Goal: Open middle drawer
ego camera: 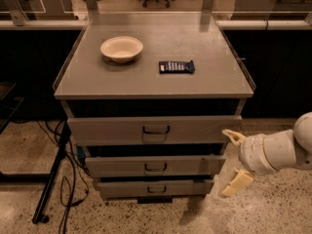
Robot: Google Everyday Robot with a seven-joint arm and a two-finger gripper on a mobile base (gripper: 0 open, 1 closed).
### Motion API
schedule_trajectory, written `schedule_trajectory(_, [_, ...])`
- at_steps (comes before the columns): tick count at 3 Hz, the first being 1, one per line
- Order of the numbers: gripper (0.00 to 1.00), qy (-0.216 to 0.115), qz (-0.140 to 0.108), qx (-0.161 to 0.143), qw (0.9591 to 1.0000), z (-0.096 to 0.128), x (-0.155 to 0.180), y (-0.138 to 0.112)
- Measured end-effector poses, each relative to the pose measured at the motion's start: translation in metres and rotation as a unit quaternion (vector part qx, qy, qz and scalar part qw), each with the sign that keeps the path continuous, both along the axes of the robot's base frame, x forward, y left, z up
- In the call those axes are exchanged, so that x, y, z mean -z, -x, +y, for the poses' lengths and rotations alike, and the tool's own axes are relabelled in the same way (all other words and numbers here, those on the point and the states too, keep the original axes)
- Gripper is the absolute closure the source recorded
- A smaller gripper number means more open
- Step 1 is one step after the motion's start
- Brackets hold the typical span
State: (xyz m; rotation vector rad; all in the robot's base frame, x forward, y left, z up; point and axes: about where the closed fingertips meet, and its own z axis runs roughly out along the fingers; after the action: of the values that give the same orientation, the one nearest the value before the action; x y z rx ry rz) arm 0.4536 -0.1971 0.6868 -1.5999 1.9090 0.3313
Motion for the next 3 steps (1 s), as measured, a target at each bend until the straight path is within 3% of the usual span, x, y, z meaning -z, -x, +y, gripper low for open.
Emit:
schedule_trajectory(1, [0.00,-0.007,0.004,0.025,0.9997,-0.009,0.035,0.016])
schedule_trajectory(2, [0.00,-0.003,-0.005,0.023,0.9997,-0.002,0.066,0.030])
schedule_trajectory(3, [0.00,0.002,-0.002,-0.009,1.0000,0.023,0.105,0.036])
